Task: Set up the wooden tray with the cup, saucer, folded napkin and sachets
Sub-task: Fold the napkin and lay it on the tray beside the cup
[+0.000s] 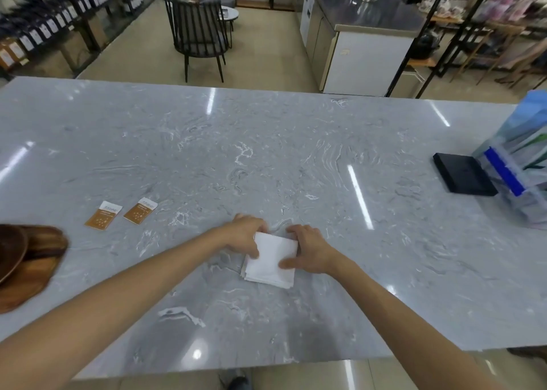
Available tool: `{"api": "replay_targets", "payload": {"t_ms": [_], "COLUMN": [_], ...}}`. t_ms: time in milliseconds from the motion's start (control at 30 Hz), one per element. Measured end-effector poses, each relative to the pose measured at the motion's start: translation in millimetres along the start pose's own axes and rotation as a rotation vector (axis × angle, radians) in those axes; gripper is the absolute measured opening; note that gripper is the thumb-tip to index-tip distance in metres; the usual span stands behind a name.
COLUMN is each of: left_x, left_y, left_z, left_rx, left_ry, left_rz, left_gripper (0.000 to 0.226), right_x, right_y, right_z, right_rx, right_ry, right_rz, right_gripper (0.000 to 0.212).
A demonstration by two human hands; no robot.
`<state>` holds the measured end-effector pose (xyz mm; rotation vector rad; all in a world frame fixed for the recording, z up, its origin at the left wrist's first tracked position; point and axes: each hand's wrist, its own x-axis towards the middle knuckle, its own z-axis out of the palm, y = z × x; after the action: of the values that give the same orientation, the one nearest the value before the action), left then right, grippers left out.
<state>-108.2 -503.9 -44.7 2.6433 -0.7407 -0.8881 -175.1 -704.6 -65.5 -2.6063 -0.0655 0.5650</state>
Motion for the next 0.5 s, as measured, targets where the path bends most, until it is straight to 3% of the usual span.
{"api": "replay_targets", "payload": {"t_ms": [100,267,400,500], "left_x": [2,-21,-45,-55], "left_y": [2,-12,-18,-19], "left_z": [-6,15,38,51], "left_rx": [-0.055,-0.239,-0.361,-0.290], "left_ry": [-0.033,0.111,0.264,0.352], "left_rz": [-0.003,0.085,0.179,0.280], "left_gripper": [0.031,0.029,0.031,0.026], "right_x": [3,-20,-43,-51], "right_y": [-4,2,7,6], "right_z": [-6,6,28,44], "right_rx": [0.080,0.326,0.297,0.222], "right_ry": [-0.023,0.084,0.198,0.280], "right_rz": [0.042,-0.025,-0.148,-0.219], "right_gripper": [0.065,0.031,0.025,0.034]}}
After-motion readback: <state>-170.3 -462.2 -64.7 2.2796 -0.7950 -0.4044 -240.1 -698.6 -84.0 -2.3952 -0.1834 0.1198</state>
